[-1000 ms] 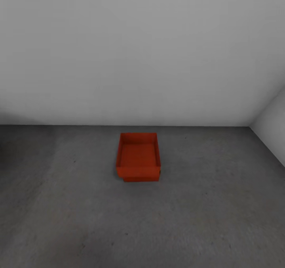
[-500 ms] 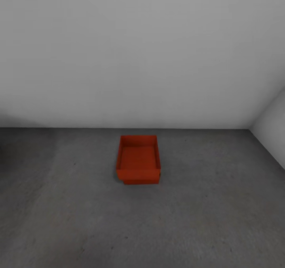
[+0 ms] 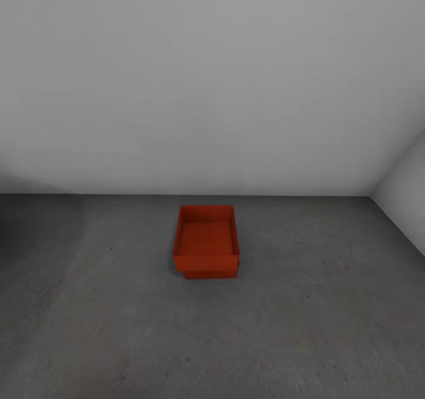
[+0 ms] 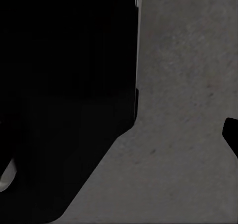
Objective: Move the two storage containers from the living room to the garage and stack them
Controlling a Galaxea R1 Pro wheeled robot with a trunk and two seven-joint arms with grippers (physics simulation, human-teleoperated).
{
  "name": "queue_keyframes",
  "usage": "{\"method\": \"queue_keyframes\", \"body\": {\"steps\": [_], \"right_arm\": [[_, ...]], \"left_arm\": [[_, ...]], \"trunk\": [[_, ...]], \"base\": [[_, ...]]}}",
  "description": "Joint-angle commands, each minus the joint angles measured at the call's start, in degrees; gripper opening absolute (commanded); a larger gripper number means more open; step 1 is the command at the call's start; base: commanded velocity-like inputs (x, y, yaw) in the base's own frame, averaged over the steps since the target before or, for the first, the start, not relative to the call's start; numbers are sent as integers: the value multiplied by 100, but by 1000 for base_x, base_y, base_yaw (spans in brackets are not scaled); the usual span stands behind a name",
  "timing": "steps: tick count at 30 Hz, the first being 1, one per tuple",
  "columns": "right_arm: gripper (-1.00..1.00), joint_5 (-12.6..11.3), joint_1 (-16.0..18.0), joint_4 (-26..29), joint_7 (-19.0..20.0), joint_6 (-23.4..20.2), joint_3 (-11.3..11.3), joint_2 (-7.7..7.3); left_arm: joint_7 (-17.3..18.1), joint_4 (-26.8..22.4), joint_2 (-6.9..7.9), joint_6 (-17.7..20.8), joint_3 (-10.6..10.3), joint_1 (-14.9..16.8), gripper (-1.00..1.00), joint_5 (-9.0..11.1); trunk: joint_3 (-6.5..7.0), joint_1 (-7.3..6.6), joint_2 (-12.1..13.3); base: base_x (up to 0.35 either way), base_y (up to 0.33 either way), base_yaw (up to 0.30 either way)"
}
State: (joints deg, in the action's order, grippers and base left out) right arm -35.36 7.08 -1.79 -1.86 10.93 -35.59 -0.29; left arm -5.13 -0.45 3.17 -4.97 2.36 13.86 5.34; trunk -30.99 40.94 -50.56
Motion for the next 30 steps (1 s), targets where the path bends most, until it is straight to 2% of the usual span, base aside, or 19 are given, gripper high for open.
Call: {"method": "queue_keyframes", "body": {"steps": [1, 30], "right_arm": [[100, -28, 4, -14, -4, 23, -45, 3], [100, -9, 4, -12, 27, 56, -45, 5]], "left_arm": [[4, 7, 0, -22, 18, 3, 100, 51], [4, 6, 0, -22, 19, 3, 100, 55]], "trunk": [[5, 0, -3], [274, 0, -3]], "base": [[0, 0, 0], [0, 0, 0]]}}
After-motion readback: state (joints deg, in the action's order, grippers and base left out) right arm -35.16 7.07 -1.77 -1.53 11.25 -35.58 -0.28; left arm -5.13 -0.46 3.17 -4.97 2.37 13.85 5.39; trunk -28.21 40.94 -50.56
